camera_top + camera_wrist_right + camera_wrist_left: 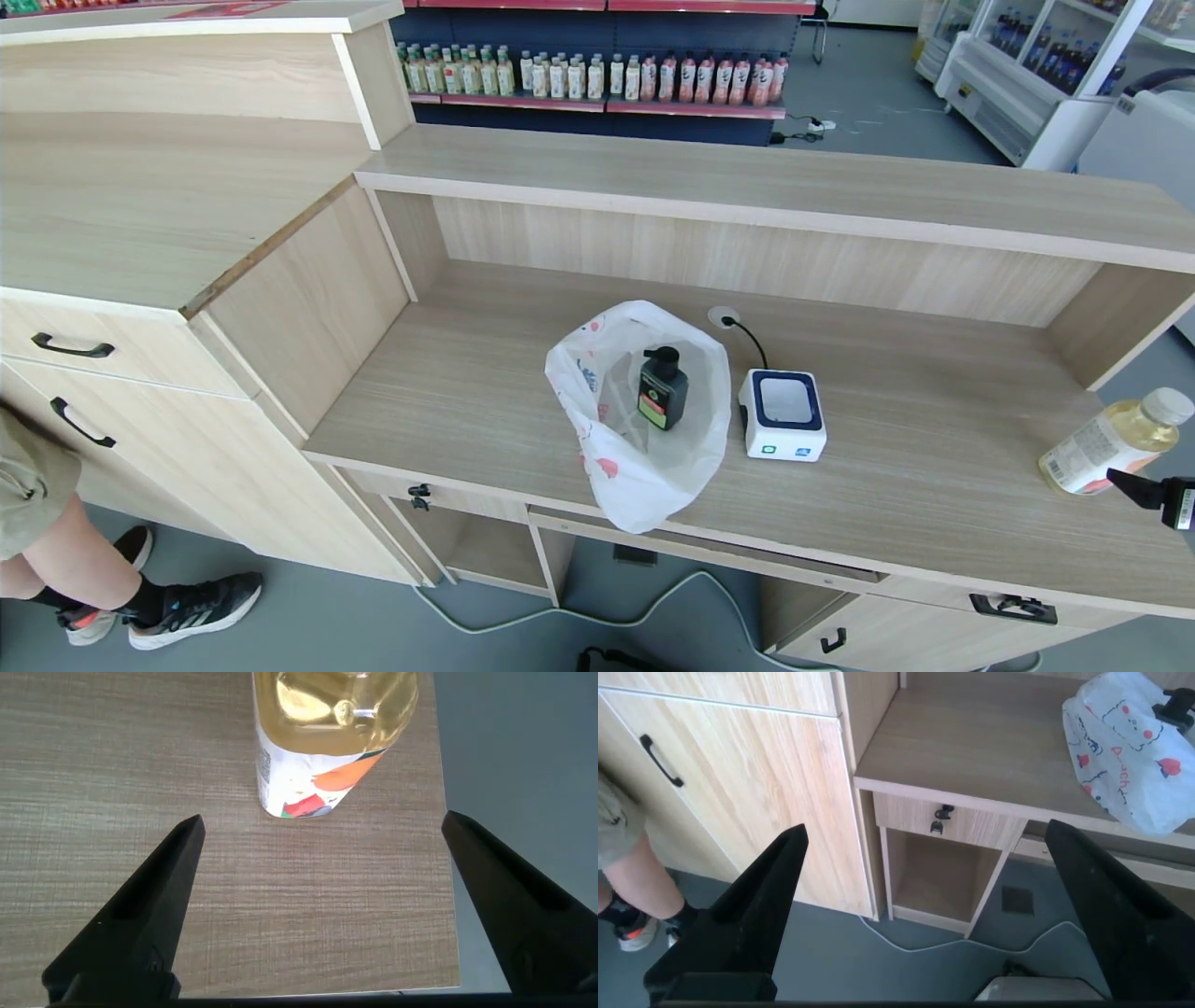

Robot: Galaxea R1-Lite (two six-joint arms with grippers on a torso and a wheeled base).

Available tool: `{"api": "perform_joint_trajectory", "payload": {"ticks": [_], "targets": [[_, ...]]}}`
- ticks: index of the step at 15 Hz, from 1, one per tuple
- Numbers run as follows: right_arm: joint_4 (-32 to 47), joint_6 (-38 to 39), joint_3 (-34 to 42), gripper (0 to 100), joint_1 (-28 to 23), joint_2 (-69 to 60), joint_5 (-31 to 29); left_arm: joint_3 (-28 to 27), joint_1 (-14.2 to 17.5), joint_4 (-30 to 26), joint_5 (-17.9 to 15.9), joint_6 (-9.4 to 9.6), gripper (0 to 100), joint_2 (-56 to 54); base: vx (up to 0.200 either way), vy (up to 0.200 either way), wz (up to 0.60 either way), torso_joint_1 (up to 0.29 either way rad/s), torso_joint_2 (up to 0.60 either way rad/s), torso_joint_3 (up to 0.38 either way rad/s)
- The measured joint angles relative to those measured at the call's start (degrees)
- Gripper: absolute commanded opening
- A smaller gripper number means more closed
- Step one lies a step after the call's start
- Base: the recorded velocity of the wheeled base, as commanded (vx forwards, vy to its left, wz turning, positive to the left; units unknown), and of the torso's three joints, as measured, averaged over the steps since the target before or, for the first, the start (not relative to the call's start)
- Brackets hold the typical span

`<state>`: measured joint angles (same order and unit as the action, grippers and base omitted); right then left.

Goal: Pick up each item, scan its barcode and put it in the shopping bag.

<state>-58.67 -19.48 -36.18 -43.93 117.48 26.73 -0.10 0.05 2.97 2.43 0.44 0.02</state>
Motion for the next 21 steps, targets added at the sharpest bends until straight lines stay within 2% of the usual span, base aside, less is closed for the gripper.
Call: {"api": "perform_joint_trajectory", "payload": {"ticks": [10,21], "targets": [[-2.7,1.4,-4.1,100,0.3,4.3,0.3,0.0,0.0,0.0,0.0,0.00,100,0.0,0.000,0.000,0.00,0.000,0.00,0.000],[-2.6,3.9,-9.9,100,3.7,8.2,0.2,0.0,0.0,0.0,0.0,0.00,100,0.0,0.000,0.000,0.00,0.000,0.00,0.000]]}}
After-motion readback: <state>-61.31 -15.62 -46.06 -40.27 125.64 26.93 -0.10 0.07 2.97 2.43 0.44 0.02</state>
